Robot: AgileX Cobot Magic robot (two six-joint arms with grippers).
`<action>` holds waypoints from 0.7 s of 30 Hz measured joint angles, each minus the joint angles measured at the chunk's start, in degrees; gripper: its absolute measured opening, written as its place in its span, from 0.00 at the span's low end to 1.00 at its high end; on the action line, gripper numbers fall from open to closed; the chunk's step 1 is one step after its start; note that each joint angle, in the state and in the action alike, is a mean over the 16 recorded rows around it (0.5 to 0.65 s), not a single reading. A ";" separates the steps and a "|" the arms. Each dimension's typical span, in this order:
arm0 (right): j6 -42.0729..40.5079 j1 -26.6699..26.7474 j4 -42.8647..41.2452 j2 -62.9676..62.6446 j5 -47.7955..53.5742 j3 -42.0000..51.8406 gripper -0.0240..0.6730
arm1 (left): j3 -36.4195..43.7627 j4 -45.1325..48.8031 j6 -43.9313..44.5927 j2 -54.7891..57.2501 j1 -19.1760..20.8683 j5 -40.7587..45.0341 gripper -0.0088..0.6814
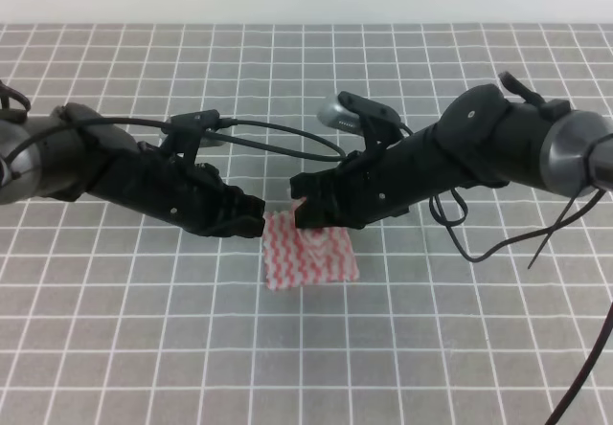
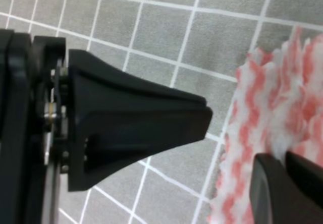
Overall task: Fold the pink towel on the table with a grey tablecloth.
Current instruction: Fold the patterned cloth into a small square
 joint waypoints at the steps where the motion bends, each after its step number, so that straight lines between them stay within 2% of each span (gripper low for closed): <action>1: -0.02 0.04 0.11 0.01 -0.01 0.00 0.02 | 0.00 0.00 0.00 0.00 0.00 -0.06 0.01; 5: -0.11 0.21 0.49 0.01 0.06 0.00 0.03 | 0.00 0.00 0.00 0.00 0.00 -0.14 0.01; 10: -0.26 0.27 1.70 -0.08 0.65 0.00 0.10 | 0.00 -0.04 0.01 -0.03 0.00 -0.29 0.01; 21: -1.29 0.23 3.57 -0.11 1.45 0.00 0.38 | 0.01 -0.29 0.04 -0.12 0.00 -0.48 0.01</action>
